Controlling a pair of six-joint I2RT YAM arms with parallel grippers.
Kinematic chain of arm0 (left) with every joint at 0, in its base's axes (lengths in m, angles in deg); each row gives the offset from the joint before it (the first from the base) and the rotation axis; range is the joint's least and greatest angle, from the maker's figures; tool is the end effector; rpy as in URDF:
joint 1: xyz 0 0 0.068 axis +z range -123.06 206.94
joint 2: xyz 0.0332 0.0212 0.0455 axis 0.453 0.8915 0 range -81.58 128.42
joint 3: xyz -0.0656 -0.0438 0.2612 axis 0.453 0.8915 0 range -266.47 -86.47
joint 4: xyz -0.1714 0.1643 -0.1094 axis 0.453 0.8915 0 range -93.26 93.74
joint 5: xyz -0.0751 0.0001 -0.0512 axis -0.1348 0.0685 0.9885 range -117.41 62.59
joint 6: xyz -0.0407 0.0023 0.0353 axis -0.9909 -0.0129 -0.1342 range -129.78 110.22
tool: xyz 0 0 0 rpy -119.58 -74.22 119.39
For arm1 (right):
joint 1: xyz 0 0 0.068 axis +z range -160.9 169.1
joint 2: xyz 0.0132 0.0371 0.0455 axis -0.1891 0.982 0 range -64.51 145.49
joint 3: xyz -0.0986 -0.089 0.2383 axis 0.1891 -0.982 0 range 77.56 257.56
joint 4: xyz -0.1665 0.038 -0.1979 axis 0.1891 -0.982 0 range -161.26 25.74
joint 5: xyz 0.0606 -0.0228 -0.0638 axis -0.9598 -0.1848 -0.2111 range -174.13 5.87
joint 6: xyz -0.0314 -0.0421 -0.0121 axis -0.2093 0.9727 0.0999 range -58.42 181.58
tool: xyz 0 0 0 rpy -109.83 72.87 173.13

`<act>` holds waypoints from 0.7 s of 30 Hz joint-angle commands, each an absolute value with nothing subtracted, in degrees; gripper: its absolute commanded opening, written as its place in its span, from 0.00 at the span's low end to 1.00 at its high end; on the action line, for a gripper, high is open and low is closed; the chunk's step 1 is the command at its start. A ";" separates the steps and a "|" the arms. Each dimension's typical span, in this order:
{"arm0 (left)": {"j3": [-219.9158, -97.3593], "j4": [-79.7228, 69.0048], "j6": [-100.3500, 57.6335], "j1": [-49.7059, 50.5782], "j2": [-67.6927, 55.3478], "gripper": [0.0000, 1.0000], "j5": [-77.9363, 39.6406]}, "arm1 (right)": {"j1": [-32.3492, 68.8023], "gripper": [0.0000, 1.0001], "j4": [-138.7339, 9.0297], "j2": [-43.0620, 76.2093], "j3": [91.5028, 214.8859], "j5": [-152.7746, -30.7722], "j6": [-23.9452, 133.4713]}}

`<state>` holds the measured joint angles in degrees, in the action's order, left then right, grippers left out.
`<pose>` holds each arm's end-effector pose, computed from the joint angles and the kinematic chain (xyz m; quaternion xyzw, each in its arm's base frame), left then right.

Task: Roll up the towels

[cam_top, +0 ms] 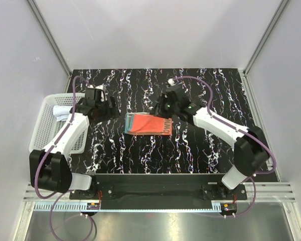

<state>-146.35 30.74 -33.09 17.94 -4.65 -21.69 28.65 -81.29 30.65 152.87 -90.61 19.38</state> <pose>0.2768 -0.0474 0.2712 -0.1008 0.9363 -0.1378 0.3068 0.2919 0.2464 0.2841 -0.0046 0.8934 0.3304 0.3045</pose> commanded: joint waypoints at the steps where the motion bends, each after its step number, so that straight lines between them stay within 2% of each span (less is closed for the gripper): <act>1: -148.60 27.77 -32.19 14.73 -3.10 0.85 -19.15 | 24.88 0.29 -74.48 27.70 143.59 -92.47 16.07; 3: -149.92 27.95 -33.06 12.36 -1.61 0.85 -20.20 | 21.64 0.15 -70.95 27.42 137.98 -97.20 14.74; 14: -156.95 26.37 -36.50 6.81 9.29 0.83 -22.92 | 18.20 0.10 -63.20 34.46 127.93 -101.89 12.45; 21: -158.36 23.29 -36.32 5.67 17.02 0.70 -22.58 | 17.40 0.09 -66.63 32.44 124.85 -101.71 14.20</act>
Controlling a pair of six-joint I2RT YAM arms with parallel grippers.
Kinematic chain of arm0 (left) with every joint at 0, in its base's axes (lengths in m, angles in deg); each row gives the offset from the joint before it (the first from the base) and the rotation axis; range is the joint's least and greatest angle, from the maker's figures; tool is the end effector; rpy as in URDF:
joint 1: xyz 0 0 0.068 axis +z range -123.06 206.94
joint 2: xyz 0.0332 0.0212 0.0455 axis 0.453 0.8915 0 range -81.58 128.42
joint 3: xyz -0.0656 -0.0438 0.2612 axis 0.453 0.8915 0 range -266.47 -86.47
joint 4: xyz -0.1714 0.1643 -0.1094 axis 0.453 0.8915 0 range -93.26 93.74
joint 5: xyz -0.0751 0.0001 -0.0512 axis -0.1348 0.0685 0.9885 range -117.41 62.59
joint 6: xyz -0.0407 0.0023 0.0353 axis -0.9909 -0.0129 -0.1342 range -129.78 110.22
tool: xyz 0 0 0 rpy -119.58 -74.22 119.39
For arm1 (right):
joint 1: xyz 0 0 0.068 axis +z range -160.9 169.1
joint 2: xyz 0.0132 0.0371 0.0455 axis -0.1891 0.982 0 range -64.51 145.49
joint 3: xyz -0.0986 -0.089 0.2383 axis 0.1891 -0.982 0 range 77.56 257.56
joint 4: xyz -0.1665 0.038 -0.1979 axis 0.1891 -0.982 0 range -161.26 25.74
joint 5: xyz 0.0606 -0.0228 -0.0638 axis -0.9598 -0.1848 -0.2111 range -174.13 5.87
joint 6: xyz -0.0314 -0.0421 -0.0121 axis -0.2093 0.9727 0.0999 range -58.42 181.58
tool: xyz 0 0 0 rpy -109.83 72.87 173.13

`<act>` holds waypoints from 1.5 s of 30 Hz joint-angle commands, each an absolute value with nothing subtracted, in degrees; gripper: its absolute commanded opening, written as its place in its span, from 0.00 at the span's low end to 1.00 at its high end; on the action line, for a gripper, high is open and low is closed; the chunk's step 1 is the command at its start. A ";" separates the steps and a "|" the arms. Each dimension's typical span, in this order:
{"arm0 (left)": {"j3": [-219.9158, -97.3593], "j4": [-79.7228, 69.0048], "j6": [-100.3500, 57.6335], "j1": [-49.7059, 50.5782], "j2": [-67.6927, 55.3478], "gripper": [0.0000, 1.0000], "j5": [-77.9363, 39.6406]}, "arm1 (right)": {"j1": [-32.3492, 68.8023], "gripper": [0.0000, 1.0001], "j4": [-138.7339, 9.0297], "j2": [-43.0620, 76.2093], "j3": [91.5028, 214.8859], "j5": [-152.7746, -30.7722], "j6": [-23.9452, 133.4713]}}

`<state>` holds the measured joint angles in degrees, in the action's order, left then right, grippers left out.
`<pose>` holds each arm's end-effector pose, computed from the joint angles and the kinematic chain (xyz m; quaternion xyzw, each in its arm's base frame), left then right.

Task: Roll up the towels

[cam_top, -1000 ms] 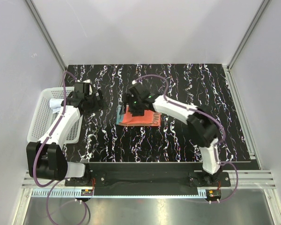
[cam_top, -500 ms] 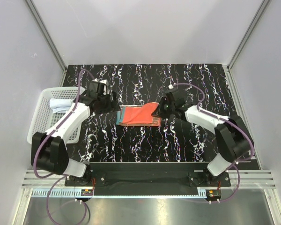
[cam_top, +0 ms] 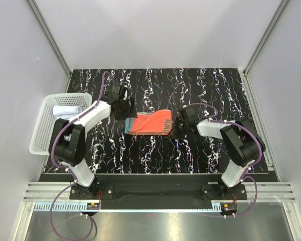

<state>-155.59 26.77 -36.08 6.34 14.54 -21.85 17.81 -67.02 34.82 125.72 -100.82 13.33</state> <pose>0.3294 -0.1274 0.2265 -0.0339 0.9572 -0.1555 0.2416 0.2816 0.1660 0.1335 0.1154 0.9348 0.2986 0.1539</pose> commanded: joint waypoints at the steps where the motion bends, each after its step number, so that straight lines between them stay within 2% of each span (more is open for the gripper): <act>1: -158.45 22.94 -36.23 5.49 17.73 0.69 -22.49 | 17.40 0.10 -67.06 32.18 124.58 -101.71 14.55; 3: -158.89 22.24 -36.76 5.23 19.83 0.65 -22.58 | 17.40 0.08 -67.42 31.30 123.88 -101.97 14.82; 9: -160.73 21.88 -37.38 4.96 23.27 0.62 -23.89 | 17.49 0.05 -65.66 24.54 122.82 -110.05 16.49; 15: -161.79 21.79 -37.46 4.96 25.38 0.60 -24.07 | 17.31 0.07 -69.44 16.97 125.28 -107.17 17.46; 21: -161.70 21.62 -37.64 4.96 26.00 0.56 -24.16 | 16.00 0.04 -67.25 24.60 128.18 -106.10 15.97; 29: -160.91 21.27 -37.29 4.96 26.26 0.49 -23.63 | 15.12 0.01 -59.43 35.68 124.50 -106.54 13.68; 39: -160.12 20.65 -37.29 4.96 25.74 0.47 -23.54 | 15.11 0.01 -60.30 27.44 122.91 -109.18 14.91; 45: -160.03 20.21 -37.55 4.96 26.00 0.47 -22.93 | 14.59 0.01 -63.37 25.22 127.65 -107.51 15.44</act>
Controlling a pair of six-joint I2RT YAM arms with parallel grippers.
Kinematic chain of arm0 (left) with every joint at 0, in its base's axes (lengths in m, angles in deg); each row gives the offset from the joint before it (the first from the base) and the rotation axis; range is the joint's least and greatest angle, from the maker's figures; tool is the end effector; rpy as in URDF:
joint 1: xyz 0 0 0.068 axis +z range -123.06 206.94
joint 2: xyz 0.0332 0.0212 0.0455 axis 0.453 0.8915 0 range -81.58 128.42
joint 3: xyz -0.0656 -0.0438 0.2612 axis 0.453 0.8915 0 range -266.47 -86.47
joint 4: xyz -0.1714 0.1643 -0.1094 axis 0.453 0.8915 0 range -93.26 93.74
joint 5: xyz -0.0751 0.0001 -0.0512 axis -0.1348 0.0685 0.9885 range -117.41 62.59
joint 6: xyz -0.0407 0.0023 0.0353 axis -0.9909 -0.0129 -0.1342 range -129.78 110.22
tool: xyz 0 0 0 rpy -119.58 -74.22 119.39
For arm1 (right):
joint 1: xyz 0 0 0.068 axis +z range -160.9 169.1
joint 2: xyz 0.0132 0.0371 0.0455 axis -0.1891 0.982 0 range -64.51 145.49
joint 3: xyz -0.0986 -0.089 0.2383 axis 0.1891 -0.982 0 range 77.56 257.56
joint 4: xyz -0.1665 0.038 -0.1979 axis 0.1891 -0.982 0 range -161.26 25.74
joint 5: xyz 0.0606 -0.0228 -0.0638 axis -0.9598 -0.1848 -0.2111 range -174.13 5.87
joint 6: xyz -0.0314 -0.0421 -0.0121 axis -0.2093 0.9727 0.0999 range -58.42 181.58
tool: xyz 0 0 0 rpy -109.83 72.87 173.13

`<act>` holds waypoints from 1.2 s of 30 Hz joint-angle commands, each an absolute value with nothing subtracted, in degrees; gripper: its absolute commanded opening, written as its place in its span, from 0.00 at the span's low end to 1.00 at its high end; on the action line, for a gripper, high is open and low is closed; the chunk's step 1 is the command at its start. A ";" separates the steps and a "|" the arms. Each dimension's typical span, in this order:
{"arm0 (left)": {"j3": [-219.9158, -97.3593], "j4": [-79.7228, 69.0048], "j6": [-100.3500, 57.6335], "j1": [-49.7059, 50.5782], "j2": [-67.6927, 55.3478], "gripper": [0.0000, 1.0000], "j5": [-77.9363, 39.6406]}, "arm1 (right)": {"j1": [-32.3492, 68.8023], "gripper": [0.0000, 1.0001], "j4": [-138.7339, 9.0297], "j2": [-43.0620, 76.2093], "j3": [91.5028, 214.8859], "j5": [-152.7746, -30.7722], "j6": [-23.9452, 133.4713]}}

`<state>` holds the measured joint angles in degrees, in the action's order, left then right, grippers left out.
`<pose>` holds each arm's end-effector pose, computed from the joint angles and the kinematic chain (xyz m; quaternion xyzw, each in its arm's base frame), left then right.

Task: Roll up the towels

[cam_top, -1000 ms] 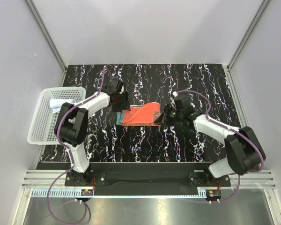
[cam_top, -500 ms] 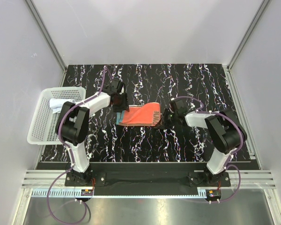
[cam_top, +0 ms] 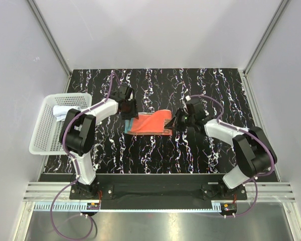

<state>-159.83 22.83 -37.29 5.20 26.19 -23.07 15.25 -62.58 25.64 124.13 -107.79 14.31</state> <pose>0.3617 -0.1470 0.1807 -0.0390 0.9656 -0.1393 0.2161 0.2798 0.1534 0.1809 0.0817 0.8940 0.3885 0.2079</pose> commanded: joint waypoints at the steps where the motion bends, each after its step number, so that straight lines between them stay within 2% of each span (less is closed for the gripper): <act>1: -160.03 20.21 -37.64 4.96 26.09 0.47 -22.84 | 14.33 0.00 -63.64 27.58 129.05 -107.42 15.35; 7: -160.12 20.30 -37.64 4.96 26.00 0.46 -22.49 | 13.53 0.00 -62.77 37.16 130.39 -107.16 13.77; 11: -160.21 20.30 -37.55 4.96 26.53 0.39 -22.14 | 13.53 0.00 -61.89 40.17 128.89 -107.25 12.71; 14: -160.21 20.21 -37.55 4.96 26.70 0.27 -22.48 | 13.62 0.00 -61.97 40.79 127.92 -107.51 12.27; 15: -160.30 20.30 -37.55 4.96 26.62 0.19 -22.57 | 13.62 0.00 -62.41 40.70 127.83 -107.42 12.27; 18: -160.99 21.00 -37.20 5.05 26.70 0.08 -23.54 | 13.62 0.00 -63.29 40.78 127.75 -107.07 12.27; 22: -162.84 23.46 -35.88 5.75 26.53 0.04 -26.43 | 13.53 0.00 -63.29 40.44 126.87 -107.68 12.36; 32: -162.32 24.96 -34.83 8.13 25.73 0.04 -32.15 | 13.62 0.00 -63.91 38.68 125.72 -107.95 12.45; 34: -162.41 24.78 -34.74 8.13 26.00 0.06 -32.59 | 13.62 0.00 -65.75 38.41 125.72 -108.04 12.62; 36: -162.93 24.61 -34.39 8.30 26.61 0.11 -33.74 | 13.62 0.01 -66.36 38.33 125.81 -108.30 12.80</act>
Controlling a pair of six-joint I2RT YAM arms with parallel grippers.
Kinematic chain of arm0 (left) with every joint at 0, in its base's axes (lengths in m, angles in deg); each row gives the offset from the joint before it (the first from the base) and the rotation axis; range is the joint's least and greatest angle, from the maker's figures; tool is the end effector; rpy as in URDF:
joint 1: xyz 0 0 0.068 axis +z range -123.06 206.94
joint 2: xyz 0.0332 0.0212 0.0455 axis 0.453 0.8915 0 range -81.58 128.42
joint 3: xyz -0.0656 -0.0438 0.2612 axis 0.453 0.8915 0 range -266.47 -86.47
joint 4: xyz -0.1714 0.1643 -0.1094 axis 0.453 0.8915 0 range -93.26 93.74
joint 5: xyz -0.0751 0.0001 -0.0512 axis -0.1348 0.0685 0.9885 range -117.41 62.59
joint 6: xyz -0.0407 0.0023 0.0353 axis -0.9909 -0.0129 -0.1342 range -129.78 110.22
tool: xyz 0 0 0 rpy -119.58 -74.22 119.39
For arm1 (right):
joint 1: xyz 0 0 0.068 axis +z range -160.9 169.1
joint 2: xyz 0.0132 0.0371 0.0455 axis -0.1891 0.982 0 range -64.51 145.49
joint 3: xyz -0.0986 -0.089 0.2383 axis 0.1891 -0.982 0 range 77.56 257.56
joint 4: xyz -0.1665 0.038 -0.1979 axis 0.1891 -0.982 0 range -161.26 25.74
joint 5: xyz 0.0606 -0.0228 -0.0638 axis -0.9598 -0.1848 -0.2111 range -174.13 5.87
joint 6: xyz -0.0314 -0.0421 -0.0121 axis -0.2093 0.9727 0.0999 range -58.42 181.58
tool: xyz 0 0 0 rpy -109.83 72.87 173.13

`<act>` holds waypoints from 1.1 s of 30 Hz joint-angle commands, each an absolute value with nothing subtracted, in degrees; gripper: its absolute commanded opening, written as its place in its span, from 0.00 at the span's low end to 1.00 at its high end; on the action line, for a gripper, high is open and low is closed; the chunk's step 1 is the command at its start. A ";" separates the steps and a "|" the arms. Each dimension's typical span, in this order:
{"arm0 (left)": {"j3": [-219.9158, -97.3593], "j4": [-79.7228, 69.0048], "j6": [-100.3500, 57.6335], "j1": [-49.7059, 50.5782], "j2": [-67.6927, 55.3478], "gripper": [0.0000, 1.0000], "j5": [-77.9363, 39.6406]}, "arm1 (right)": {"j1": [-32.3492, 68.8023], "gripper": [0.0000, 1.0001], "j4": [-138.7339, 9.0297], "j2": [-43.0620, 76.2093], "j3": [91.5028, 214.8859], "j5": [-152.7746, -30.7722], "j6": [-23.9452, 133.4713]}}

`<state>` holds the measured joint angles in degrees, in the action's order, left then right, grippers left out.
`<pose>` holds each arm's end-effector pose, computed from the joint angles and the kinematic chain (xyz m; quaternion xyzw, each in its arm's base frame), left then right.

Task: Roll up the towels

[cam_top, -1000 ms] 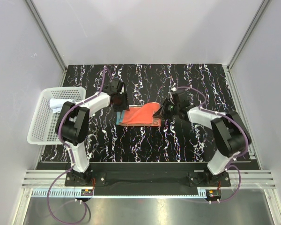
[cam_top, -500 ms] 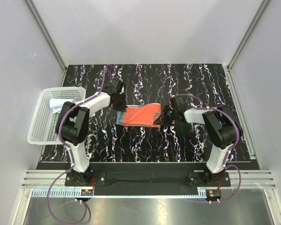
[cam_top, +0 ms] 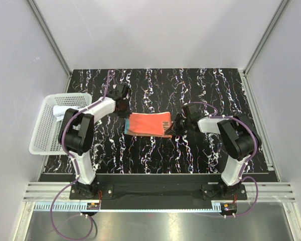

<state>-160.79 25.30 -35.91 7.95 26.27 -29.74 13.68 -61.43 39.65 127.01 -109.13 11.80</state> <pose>0.3688 -0.1253 0.1827 -0.0653 0.9681 -0.0743 0.2303 0.3034 0.1555 0.1206 0.1324 0.9160 0.3557 0.1304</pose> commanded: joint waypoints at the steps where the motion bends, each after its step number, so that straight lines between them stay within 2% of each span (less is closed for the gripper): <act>1: -163.19 24.52 -34.21 8.39 27.22 0.13 -33.65 | 13.53 0.01 -66.54 38.32 125.81 -108.56 12.80; 2: -163.81 24.52 -34.04 8.56 27.49 0.16 -33.65 | 13.62 0.02 -66.98 38.32 125.90 -108.74 12.97; 5: -164.25 25.04 -34.30 8.65 28.46 0.39 -33.12 | 13.62 0.04 -67.33 38.32 126.16 -109.18 13.15; 6: -163.90 25.22 -34.56 8.65 28.37 0.53 -33.21 | 13.71 0.05 -67.42 38.41 126.34 -109.27 13.41; 9: -161.45 25.14 -35.62 8.48 24.96 0.73 -34.87 | 13.62 0.06 -68.21 38.06 126.86 -109.62 14.20; 13: -161.70 27.32 -35.88 6.82 17.41 0.77 -40.93 | 13.62 0.10 -71.02 37.36 128.62 -109.53 16.22; 17: -162.85 29.70 -35.79 4.44 12.39 0.70 -43.05 | 13.62 0.19 -75.40 34.90 130.64 -108.31 18.50; 18: -162.67 29.96 -36.06 3.91 11.51 0.67 -42.97 | 13.62 0.24 -76.20 33.42 131.52 -107.52 19.03; 19: -161.63 29.97 -36.75 2.86 10.02 0.61 -42.01 | 13.62 0.27 -76.99 32.79 132.05 -107.16 19.39; 20: -160.92 29.79 -37.20 2.24 9.22 0.47 -40.87 | 13.62 0.31 -78.83 32.00 132.57 -106.81 20.17; 23: -156.63 26.72 -39.56 -0.57 7.46 0.28 -35.59 | 13.62 0.36 -81.04 29.02 134.33 -105.14 21.23; 26: -151.10 20.49 -40.98 -4.08 6.84 0.10 -31.02 | 13.62 0.21 -78.94 26.64 134.43 -105.14 21.59; 27: -150.11 17.43 -41.41 -4.61 7.36 0.08 -29.97 | 13.62 0.18 -78.33 26.64 134.16 -105.83 21.24; 28: -149.49 16.27 -42.29 -5.23 7.80 0.06 -27.78 | 13.71 0.13 -76.93 26.81 134.07 -106.45 20.97; 33: -146.68 12.22 -44.41 -5.50 11.31 0.02 -23.37 | 13.62 0.09 -75.07 31.55 133.11 -106.72 20.80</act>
<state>-147.20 19.07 -42.05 -5.84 10.34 -27.88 13.68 -76.81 29.20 132.65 -106.74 19.99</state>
